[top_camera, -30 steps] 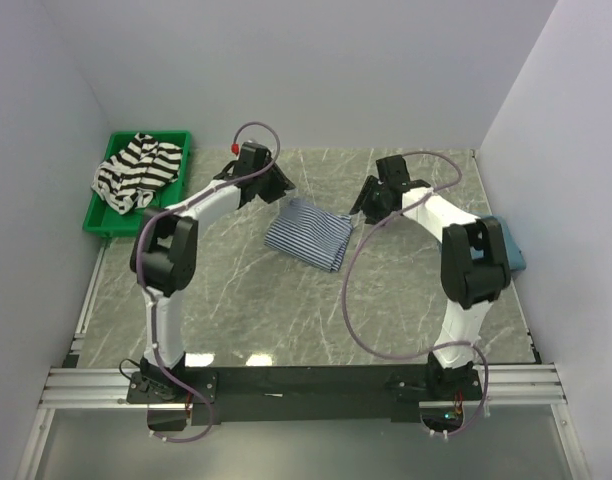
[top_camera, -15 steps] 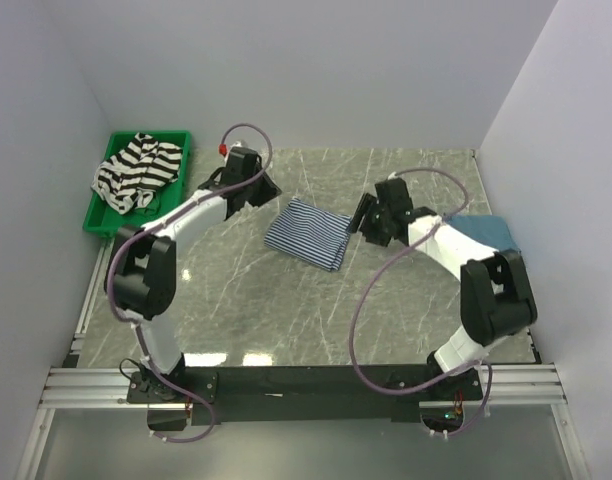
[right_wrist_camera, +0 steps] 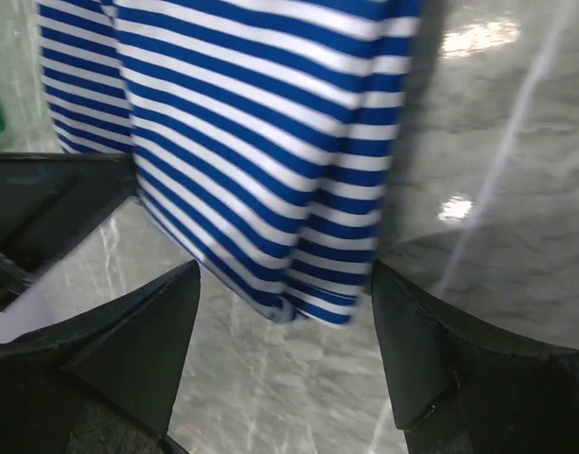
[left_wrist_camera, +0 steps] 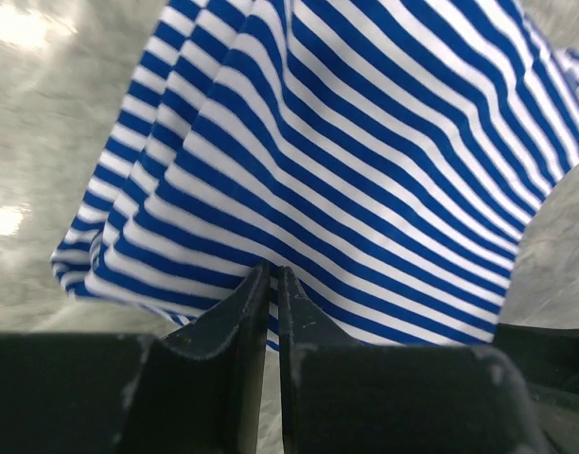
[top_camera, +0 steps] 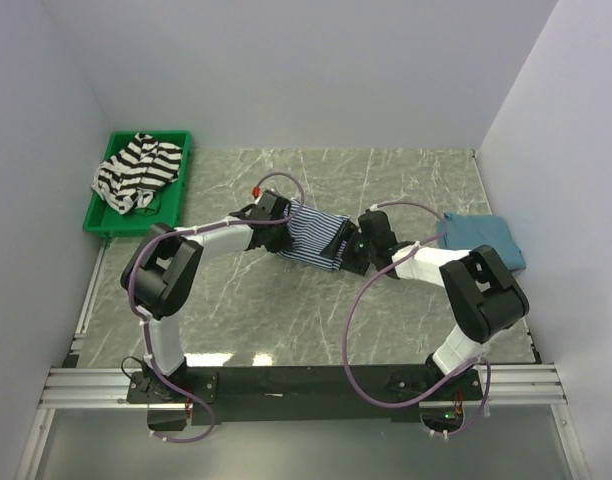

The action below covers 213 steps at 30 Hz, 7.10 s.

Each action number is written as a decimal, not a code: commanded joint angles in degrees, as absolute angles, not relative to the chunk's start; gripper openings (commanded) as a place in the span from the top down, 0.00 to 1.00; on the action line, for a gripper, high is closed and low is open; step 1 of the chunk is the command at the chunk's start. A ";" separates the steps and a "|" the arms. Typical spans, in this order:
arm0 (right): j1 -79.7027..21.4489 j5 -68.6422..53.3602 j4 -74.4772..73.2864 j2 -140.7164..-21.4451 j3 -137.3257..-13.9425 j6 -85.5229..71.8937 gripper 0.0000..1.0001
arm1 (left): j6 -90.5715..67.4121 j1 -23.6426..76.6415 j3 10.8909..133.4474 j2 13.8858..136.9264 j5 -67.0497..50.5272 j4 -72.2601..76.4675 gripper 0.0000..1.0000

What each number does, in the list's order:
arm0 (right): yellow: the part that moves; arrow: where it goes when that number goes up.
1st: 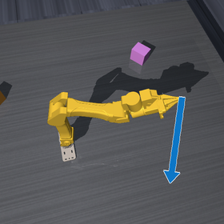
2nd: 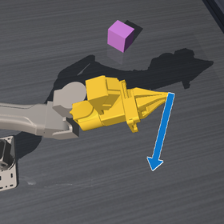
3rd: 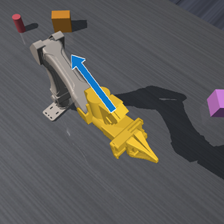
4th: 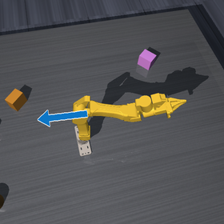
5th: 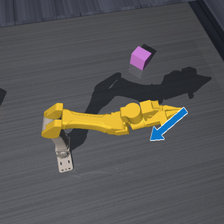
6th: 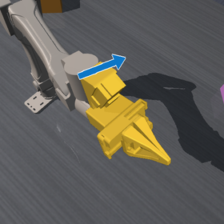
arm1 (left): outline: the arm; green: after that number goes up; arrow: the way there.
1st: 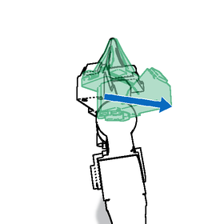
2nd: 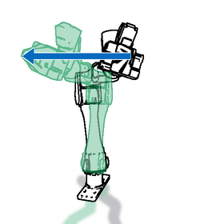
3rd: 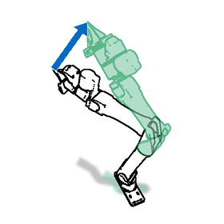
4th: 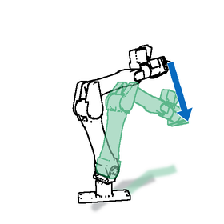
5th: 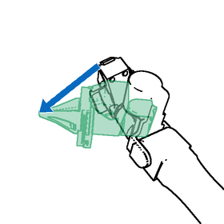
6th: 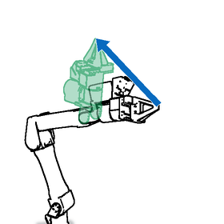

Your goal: Fold and stack the tank tops

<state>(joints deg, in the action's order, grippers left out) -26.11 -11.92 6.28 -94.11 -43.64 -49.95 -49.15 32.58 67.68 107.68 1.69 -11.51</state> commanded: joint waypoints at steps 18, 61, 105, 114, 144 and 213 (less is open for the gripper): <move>-27.25 -0.18 -4.02 -101.69 -54.12 -44.84 0.99 | -49.22 35.24 67.24 104.16 0.44 -12.39 0.78; 1.22 42.37 -37.72 -97.03 -78.67 -7.31 1.00 | -41.13 35.16 39.81 45.00 -15.21 -16.44 0.61; 9.60 33.31 -43.68 -89.92 -80.70 -24.59 0.26 | -41.92 27.52 39.37 48.95 -19.78 -14.06 0.58; -18.77 26.47 -33.51 -81.13 -67.52 -34.97 0.23 | -44.03 22.34 51.03 58.44 -7.59 -20.38 0.54; -42.36 2.81 -8.44 -83.32 -53.27 -32.08 0.23 | -39.99 -12.92 121.37 136.75 22.76 -26.46 0.30; -52.53 18.11 -14.50 -86.73 -57.11 -37.25 0.25 | -55.99 10.19 62.67 83.84 9.49 -13.98 0.58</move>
